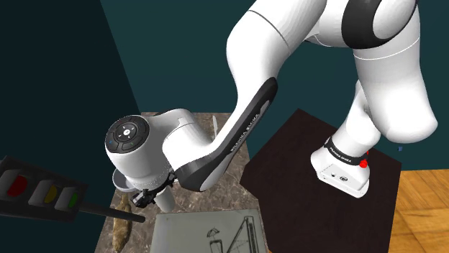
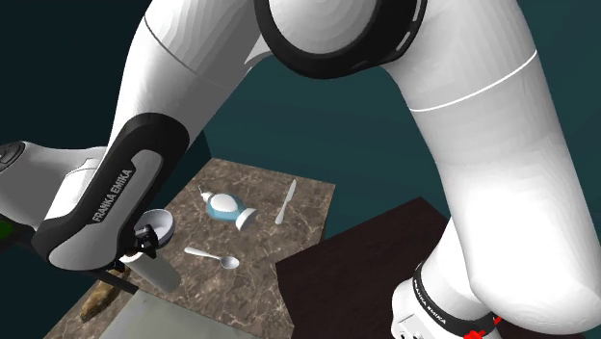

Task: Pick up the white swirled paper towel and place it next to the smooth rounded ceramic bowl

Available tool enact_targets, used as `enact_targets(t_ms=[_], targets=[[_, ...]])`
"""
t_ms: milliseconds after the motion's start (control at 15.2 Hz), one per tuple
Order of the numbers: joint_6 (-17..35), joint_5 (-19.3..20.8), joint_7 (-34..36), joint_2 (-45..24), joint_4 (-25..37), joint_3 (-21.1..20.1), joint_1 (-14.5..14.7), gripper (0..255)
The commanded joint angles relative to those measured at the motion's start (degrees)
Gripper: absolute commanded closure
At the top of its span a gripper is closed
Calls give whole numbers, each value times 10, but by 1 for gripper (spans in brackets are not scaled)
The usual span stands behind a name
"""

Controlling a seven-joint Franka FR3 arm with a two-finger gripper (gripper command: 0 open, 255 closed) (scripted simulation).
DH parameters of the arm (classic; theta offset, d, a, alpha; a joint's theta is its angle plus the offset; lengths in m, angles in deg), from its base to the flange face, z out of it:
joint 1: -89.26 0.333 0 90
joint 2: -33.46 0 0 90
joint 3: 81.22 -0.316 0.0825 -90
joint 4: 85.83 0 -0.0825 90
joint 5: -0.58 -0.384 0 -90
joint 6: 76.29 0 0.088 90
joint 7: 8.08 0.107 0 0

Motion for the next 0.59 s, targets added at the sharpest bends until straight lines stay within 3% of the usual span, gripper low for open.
enact_targets(t_ms=[0, 264, 330, 528], targets=[[1, 1, 0, -1, 0, 0, 0, 255], [1, 1, 0, -1, 0, 0, 0, 255], [1, 1, 0, -1, 0, 0, 0, 0], [1, 1, 0, -1, 0, 0, 0, 0]])
